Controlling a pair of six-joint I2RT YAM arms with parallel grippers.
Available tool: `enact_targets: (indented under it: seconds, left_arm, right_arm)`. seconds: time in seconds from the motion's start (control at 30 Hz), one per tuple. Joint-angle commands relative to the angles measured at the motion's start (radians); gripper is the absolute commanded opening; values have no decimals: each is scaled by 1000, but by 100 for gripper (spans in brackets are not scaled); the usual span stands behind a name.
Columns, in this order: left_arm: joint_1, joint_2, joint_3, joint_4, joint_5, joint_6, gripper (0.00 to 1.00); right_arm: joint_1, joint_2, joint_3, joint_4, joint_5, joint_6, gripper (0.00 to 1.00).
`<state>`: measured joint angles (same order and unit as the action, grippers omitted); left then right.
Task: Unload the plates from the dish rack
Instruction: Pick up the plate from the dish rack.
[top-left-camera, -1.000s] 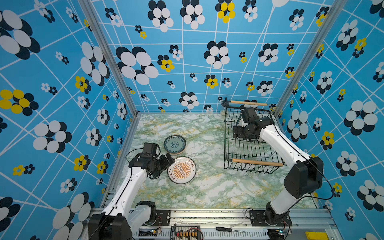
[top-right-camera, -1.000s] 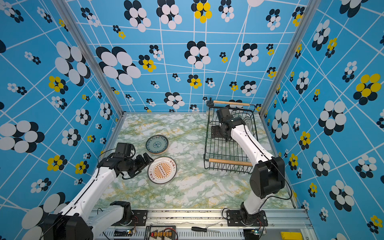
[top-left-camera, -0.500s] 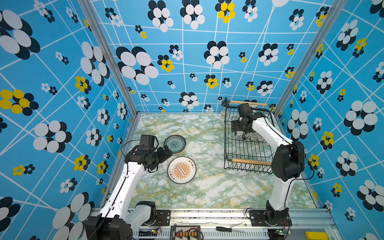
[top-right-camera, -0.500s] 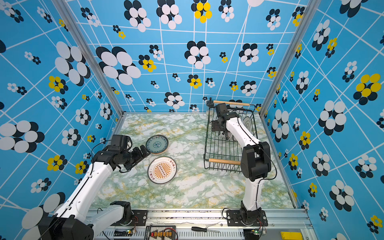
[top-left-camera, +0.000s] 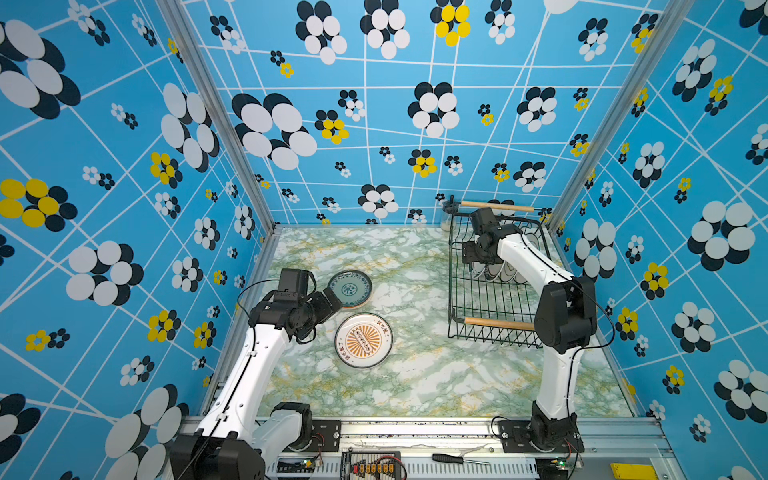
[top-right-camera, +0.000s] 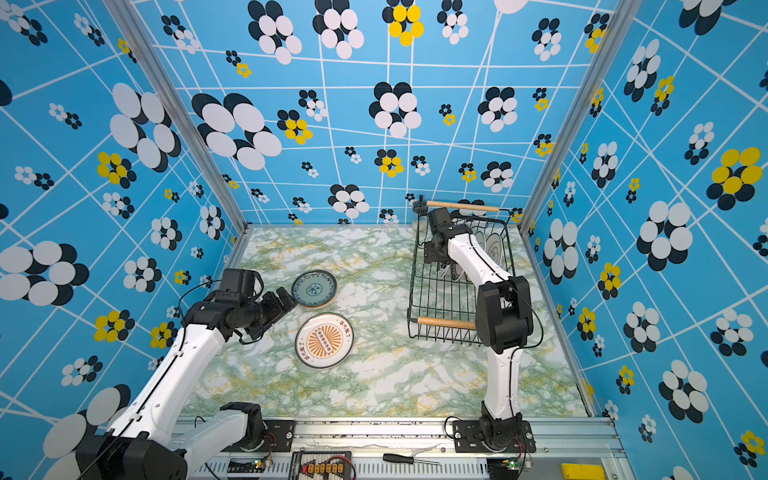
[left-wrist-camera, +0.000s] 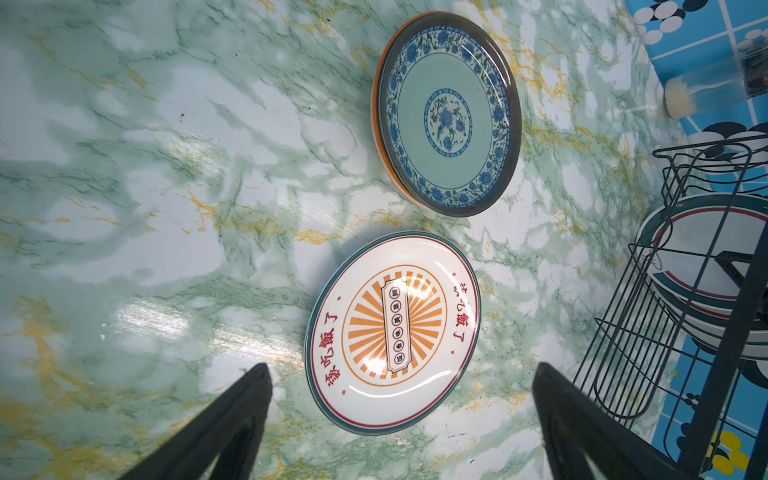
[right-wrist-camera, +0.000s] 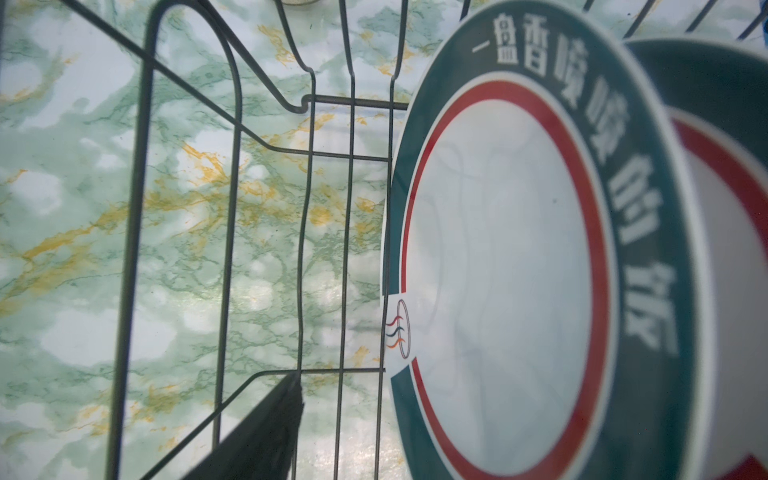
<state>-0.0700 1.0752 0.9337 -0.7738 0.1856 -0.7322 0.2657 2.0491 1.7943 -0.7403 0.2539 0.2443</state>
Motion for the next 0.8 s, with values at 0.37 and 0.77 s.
enact_targets:
  seconds: [0.37, 0.77]
  left_arm:
    - [16, 73, 105, -73, 53, 145, 99]
    - [16, -55, 40, -2, -9, 100, 99]
  right_arm:
    - [-4, 24, -1, 76, 84, -52, 54]
    - [-3, 33, -21, 104, 96, -62, 36]
